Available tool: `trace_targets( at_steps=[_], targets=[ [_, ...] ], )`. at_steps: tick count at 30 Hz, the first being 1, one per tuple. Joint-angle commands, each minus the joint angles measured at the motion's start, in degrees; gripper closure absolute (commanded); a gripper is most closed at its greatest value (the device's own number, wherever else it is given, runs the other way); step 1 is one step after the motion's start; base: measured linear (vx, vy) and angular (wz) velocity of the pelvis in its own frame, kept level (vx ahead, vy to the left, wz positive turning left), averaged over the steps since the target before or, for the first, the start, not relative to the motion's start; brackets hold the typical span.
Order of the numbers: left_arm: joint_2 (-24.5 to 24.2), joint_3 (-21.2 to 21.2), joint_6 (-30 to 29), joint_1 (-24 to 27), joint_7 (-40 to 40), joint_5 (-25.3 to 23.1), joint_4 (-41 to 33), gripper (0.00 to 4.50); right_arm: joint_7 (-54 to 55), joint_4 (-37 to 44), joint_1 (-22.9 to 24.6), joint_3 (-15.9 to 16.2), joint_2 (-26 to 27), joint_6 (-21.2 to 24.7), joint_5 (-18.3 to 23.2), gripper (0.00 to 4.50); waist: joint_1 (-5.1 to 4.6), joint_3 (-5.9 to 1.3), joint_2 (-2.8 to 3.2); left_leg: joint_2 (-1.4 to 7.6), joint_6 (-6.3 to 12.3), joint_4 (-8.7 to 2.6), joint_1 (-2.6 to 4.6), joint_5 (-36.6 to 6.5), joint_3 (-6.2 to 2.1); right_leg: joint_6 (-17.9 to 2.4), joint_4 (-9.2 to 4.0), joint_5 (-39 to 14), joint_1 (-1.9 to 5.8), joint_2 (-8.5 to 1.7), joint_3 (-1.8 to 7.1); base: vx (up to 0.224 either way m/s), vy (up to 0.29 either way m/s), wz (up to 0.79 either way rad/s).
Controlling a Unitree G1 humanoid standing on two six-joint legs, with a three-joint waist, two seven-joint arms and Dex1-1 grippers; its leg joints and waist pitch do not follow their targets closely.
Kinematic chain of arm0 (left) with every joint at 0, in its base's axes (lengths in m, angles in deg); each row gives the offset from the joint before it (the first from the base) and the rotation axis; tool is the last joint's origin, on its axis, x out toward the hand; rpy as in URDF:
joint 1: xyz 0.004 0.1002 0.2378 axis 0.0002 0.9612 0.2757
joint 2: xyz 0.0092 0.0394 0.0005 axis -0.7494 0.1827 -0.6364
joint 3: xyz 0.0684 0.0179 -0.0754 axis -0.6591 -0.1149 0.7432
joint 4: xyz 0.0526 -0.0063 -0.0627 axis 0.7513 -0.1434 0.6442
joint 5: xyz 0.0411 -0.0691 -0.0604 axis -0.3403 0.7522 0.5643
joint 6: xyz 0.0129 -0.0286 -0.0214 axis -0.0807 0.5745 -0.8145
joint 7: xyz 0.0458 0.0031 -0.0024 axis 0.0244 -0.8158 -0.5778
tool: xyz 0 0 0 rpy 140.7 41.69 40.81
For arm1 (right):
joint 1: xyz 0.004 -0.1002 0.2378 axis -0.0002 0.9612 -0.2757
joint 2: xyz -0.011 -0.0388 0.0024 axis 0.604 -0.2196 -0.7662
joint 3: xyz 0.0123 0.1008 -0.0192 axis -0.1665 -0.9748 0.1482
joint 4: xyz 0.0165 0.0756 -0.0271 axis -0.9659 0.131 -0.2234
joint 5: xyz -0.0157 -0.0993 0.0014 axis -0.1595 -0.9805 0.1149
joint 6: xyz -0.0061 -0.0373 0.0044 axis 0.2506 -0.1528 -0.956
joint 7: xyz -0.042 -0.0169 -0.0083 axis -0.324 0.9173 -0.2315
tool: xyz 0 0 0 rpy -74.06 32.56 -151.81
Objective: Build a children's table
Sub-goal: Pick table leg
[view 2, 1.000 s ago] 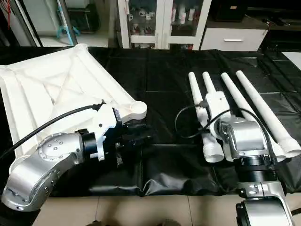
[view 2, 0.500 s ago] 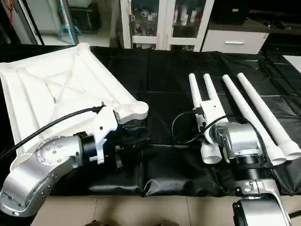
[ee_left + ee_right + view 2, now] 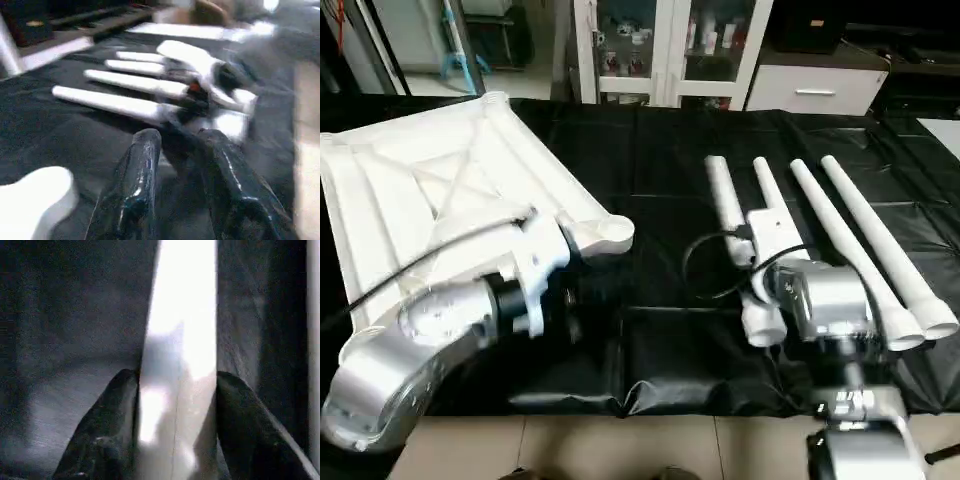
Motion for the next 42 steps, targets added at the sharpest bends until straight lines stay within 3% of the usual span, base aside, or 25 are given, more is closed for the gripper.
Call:
trace_targets(
  at_steps=[1, 2, 3, 5, 6, 7, 10, 12, 13, 14, 15, 16, 17, 22, 28, 35, 42],
  targets=[
    [1.59, 3.94, -1.38, -1.65, 3.28, 1.26, 1.39, 2.72, 0.56, 5.90, -0.26, -1.14, 0.41, -1.81, 0.95, 2.51, 0.28, -3.78, -0.81, 2.05, 0.23, -3.94, 0.11, -2.28, -0.33, -12.46, -3.90, -5.10, 3.26, -3.22, 1.98, 0.000, 0.000, 0.00],
    [4.22, 7.74, -3.19, -4.08, 5.28, 4.57, 2.52, 2.66, 0.98, 10.42, -0.21, 0.49, 0.80, -5.96, -0.13, 2.62, 0.33, -3.80, -0.77, 2.09, 0.14, -3.89, 0.27, -2.43, -0.27, -12.47, -3.98, -5.13, 3.13, -3.20, 2.03, 0.000, 0.000, 0.00],
    [4.22, 7.74, -3.19, -4.08, 5.28, 4.57, 2.52, 2.47, 0.98, 10.42, -0.21, 0.49, 0.80, -5.96, -0.13, 2.65, 0.58, -3.92, -0.57, 2.08, -0.10, -3.81, 0.39, -2.22, -0.29, -12.60, -3.86, -4.46, 3.06, -3.24, 2.03, 0.000, 0.000, 0.00],
    [7.22, 11.46, -5.81, -7.20, 7.38, 8.88, 3.68, 2.33, 1.35, 14.19, 0.12, 4.72, -0.42, -12.00, -3.72, 2.67, 0.76, -3.89, -0.61, 2.11, -0.34, -3.80, 0.36, -1.64, -0.33, -12.73, -3.67, -3.35, 3.00, -3.23, 1.95, 0.000, 0.000, 0.00],
    [10.27, 14.32, -8.12, -10.58, 9.87, 12.28, 5.50, 2.25, 1.39, 16.29, 0.71, 9.20, -2.19, -18.37, -7.89, 2.68, 0.72, -3.91, -0.70, 2.06, -0.35, -3.78, 0.38, -1.69, -0.31, -13.15, -3.67, -2.53, 3.06, -3.22, 2.03, 0.000, 0.000, 0.00],
    [11.51, 15.35, -8.98, -11.95, 10.98, 13.38, 6.41, 2.25, 1.21, 17.00, 0.98, 10.64, -2.75, -20.70, -9.21, 2.68, 0.74, -3.92, -0.85, 2.08, -0.44, -3.73, 0.30, -1.72, -0.30, -13.36, -3.63, -2.42, 3.10, -3.24, 1.99, 0.000, 0.000, 0.00],
    [14.51, 18.03, -9.74, -15.39, 14.14, 15.29, 9.73, 1.85, 1.51, 18.35, 1.16, 11.09, -2.18, -23.84, -9.84, 2.69, 1.08, -3.80, -0.97, 1.83, 0.42, -3.64, 0.13, -2.51, -0.23, -12.64, -3.81, -3.26, 3.15, -3.17, 2.13, 0.000, 0.000, 0.00],
    [18.20, 22.42, -9.43, -21.89, 18.01, 18.22, 16.51, 1.72, 2.61, 20.07, 1.38, 13.04, -2.85, -30.29, -12.62, 2.69, 1.13, -4.00, -0.96, 1.77, 1.16, -3.49, 0.18, -1.77, -0.31, -12.19, -3.73, -2.24, 3.17, -3.09, 2.12, 0.000, 0.000, 0.00],
    [18.20, 22.42, -9.43, -21.89, 18.01, 18.22, 16.51, 1.72, 2.61, 20.07, 1.38, 13.04, -2.85, -30.29, -12.62, 2.69, 1.27, -3.99, -0.95, 1.59, 1.15, -3.40, 0.28, -1.52, -0.22, -12.14, -3.88, -1.95, 3.05, -2.95, 2.10, 0.000, 0.000, 0.00],
    [18.20, 22.42, -9.43, -21.89, 18.01, 18.22, 16.51, 1.69, 2.61, 20.07, 1.38, 13.04, -2.85, -30.29, -12.62, 2.69, 1.30, -4.11, -1.18, 1.71, 1.69, -3.46, 0.08, -1.02, -0.47, -12.20, -3.59, -0.72, 3.47, -3.08, 2.07, 0.000, 0.000, 0.00],
    [20.19, 27.01, -10.73, -26.96, 21.31, 22.28, 20.92, 1.68, 4.43, 20.98, 1.56, 15.15, -4.16, -36.09, -16.28, 2.69, 1.33, -4.02, -0.87, 1.76, 1.94, -3.44, -0.14, -0.60, -0.49, -12.35, -3.44, 0.07, 3.46, -3.19, 2.06, 0.000, 0.000, 0.00],
    [20.65, 28.36, -11.17, -28.40, 22.29, 23.41, 21.95, 1.68, 5.02, 21.12, 1.69, 15.71, -4.54, -38.06, -17.51, 2.69, 1.25, -4.35, -1.02, 1.45, 1.53, -3.14, 0.23, -0.28, -0.35, -12.44, -3.49, 1.04, 3.33, -2.79, 1.97, 0.000, 0.000, 0.00],
    [21.12, 30.11, -11.88, -30.37, 23.34, 25.12, 23.36, 1.68, 5.74, 21.47, 1.92, 16.18, -4.74, -40.04, -18.71, 2.69, 1.26, -4.25, -1.15, 1.33, 1.65, -3.14, -0.04, -0.22, -0.36, -12.62, -3.46, 1.58, 3.47, -2.92, 1.97, 0.000, 0.000, 0.00],
    [21.31, 32.86, -12.68, -33.95, 24.77, 28.01, 26.60, 1.68, 7.64, 22.42, 2.84, 16.07, -4.72, -44.44, -21.05, 2.69, 1.17, -4.06, -1.05, 1.46, 3.04, -3.20, -0.03, -1.95, -0.38, -12.31, -3.56, -0.15, 3.32, -2.85, 1.89, 0.000, 0.000, 0.00],
    [22.72, 35.28, -13.04, -35.39, 26.75, 31.40, 27.54, 1.68, 7.80, 22.12, 3.51, 16.78, -4.87, -46.54, -22.84, 2.69, 0.98, -4.06, -1.02, 1.52, 2.75, -3.28, -0.03, -3.69, -0.46, -12.15, -3.74, -1.57, 3.40, -2.77, 1.82, 0.000, 0.000, 0.00],
    [23.22, 34.84, -12.82, -35.49, 27.00, 32.93, 27.56, 1.68, 6.63, 21.23, 3.70, 18.05, -5.11, -48.54, -24.90, 2.69, 0.88, -4.07, -0.85, 1.52, 3.57, -3.19, -0.08, -3.12, -0.48, -12.32, -3.62, -0.70, 3.40, -2.78, 1.81, 0.000, 0.000, 0.00],
    [22.63, 34.10, -12.76, -34.88, 27.53, 32.99, 27.56, 1.68, 6.08, 20.64, 3.69, 18.33, -4.93, -49.52, -26.22, 2.69, 0.61, -4.09, -1.05, 1.53, 3.82, -3.17, -0.11, -3.09, -0.47, -12.66, -3.59, -0.32, 3.48, -2.79, 1.80, 0.000, 0.000, 0.00]
  ],
)
